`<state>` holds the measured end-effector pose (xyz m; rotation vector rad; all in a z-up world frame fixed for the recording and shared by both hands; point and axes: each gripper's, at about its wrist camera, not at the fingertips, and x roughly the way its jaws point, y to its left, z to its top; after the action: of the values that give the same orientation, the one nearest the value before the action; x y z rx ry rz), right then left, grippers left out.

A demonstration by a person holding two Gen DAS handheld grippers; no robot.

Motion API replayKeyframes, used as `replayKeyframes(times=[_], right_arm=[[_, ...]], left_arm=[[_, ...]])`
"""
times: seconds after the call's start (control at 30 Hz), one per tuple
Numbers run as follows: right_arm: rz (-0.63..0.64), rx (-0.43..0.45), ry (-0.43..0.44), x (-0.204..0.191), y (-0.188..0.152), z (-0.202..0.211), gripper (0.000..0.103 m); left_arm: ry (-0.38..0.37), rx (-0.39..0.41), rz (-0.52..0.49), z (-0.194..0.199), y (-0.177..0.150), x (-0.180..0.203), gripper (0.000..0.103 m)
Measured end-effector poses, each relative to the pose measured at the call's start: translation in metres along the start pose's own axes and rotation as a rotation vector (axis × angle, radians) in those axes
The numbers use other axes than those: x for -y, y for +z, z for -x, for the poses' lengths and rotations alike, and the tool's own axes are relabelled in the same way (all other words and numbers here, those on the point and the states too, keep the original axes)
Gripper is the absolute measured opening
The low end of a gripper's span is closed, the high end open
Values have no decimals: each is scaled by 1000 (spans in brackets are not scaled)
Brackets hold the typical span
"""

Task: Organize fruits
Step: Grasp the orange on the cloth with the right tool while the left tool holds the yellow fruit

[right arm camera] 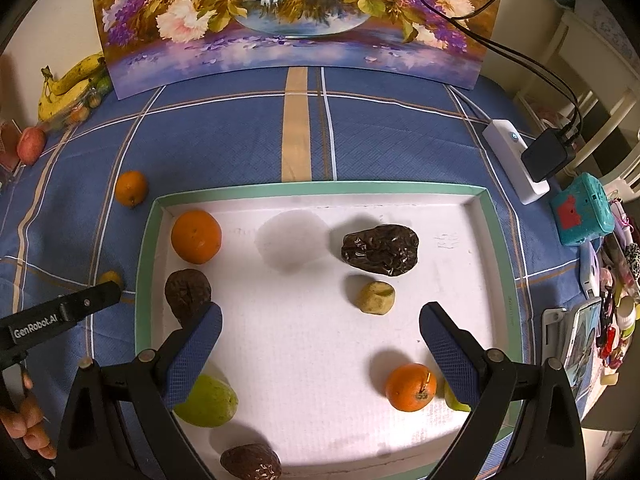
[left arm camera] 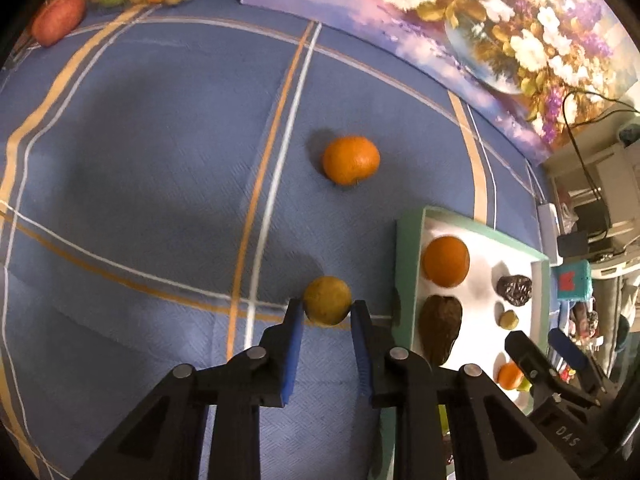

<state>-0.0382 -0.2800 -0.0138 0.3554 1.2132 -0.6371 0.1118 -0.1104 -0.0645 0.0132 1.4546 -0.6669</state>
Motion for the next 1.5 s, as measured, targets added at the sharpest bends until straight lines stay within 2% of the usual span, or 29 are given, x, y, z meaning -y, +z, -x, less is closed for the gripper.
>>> replayKeyframes(times=[0.17,0.33,0.47,0.63,0.77,0.83,0.87,1.0,1.1,1.17,1.37,1.5], right_arm=[[-12,23,18,-3,3,0,99],[-23,125,88,-16,13,16,99],[9,210,165,-39,19,29,99],[55,250,228,-71,27,35,99],[37,199,287,-90,43,25,95],[31,162,304,-100,52,19,75],[32,144,304,-104,56,15,73],[69,79,282,-128,69,-5,71],[95,44,252,-143,74,-22,61],[91,23,240,-147,77,-34,60],[122,-4,182,-160,83,-58,53],[91,-2,192,-160,83,-65,36]], left_arm=[[11,67,35,21,12,-13,26],[61,142,49,44,27,-28,26],[76,185,66,58,34,-43,26],[76,225,91,75,41,-65,26],[52,244,119,80,46,-80,26],[49,249,140,83,49,-89,26],[49,250,147,84,49,-93,26],[41,254,170,85,53,-106,26],[36,253,178,84,55,-112,26],[36,251,186,82,57,-118,26],[34,245,203,78,61,-129,26],[27,238,201,76,61,-129,26]])
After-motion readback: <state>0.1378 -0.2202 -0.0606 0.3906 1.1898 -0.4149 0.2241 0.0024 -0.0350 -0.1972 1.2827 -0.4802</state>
